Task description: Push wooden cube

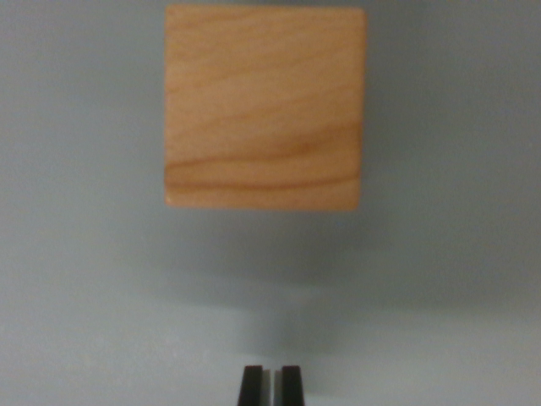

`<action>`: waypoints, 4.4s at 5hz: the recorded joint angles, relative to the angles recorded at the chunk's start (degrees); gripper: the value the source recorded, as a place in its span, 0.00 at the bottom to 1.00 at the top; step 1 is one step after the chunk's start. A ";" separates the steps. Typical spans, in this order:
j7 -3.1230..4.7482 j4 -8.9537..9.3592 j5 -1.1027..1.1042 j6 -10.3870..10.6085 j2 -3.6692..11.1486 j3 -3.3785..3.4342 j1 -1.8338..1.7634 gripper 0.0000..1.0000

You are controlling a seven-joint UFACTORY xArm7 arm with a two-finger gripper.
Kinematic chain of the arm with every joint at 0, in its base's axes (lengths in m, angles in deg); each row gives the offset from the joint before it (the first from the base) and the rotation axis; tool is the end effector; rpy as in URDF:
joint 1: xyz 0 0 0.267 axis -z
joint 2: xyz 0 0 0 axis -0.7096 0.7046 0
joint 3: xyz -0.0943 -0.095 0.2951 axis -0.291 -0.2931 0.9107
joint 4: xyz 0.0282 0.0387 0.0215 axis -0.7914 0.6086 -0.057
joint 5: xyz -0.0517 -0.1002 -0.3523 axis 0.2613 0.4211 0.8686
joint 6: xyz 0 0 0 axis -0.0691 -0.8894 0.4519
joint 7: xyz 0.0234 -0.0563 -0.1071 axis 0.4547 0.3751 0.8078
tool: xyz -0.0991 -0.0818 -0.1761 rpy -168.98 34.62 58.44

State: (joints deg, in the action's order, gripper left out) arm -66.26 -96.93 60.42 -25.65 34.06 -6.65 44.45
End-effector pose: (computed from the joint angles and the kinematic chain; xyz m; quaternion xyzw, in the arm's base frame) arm 0.4239 0.0131 -0.0006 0.9992 0.0201 -0.0352 0.0052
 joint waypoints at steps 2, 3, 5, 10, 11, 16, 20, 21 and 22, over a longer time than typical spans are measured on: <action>0.02 -1.50 0.01 -0.52 0.98 -0.02 0.00 1.00; 0.02 -1.50 0.01 -0.52 0.98 -0.02 0.00 1.00; 0.05 -3.35 0.02 -1.17 2.18 -0.03 0.00 1.00; 0.16 -10.32 0.06 -3.60 6.72 -0.11 0.01 1.00; 0.16 -10.32 0.06 -3.60 6.72 -0.11 0.01 1.00; 0.28 -18.28 0.10 -6.37 11.91 -0.19 0.02 1.00; 0.36 -23.48 0.13 -8.18 15.30 -0.24 0.02 1.00; 0.36 -23.48 0.13 -8.18 15.30 -0.24 0.02 1.00; 0.40 -25.83 0.14 -9.00 16.82 -0.26 0.02 1.00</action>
State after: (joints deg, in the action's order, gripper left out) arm -65.86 -122.76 60.56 -34.65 50.88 -6.91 44.48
